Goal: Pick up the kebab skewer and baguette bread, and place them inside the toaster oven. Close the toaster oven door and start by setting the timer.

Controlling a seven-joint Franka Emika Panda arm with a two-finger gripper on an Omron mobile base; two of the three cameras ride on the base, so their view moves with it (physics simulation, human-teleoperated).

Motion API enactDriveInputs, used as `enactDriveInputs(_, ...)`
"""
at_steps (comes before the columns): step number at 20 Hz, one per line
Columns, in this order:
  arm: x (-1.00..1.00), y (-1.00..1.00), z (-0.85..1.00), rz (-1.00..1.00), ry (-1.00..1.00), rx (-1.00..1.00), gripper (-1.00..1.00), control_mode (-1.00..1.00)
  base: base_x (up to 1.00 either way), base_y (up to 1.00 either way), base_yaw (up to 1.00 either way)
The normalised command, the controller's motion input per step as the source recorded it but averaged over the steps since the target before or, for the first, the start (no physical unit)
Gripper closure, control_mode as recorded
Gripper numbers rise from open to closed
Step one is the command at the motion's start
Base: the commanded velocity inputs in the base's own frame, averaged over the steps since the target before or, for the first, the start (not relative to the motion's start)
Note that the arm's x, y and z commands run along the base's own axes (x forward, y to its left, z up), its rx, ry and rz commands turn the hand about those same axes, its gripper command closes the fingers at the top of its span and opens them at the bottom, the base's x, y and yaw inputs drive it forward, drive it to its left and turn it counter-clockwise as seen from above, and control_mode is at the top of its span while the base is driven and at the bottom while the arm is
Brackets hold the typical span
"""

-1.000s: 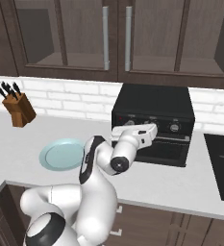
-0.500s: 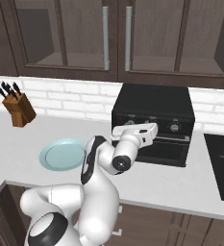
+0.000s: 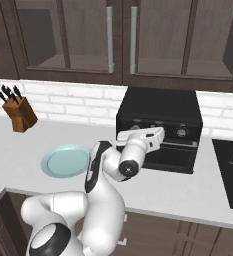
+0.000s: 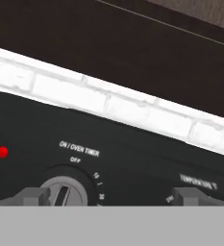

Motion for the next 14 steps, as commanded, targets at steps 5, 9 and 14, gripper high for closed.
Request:
enactDriveInputs(5,0.11,0.00,0.00,-0.02,0.00,0.00,-1.00,-1.00,0.00,0.00,0.00)
enactDriveInputs(9,0.06,0.00,0.00,-0.04,-0.01,0.00,-1.00,-1.00,0.00,0.00,0.00)
enactDriveInputs(14,0.01,0.00,-0.02,-0.07,-0.01,0.01,-1.00,-1.00,0.00,0.00,0.00)
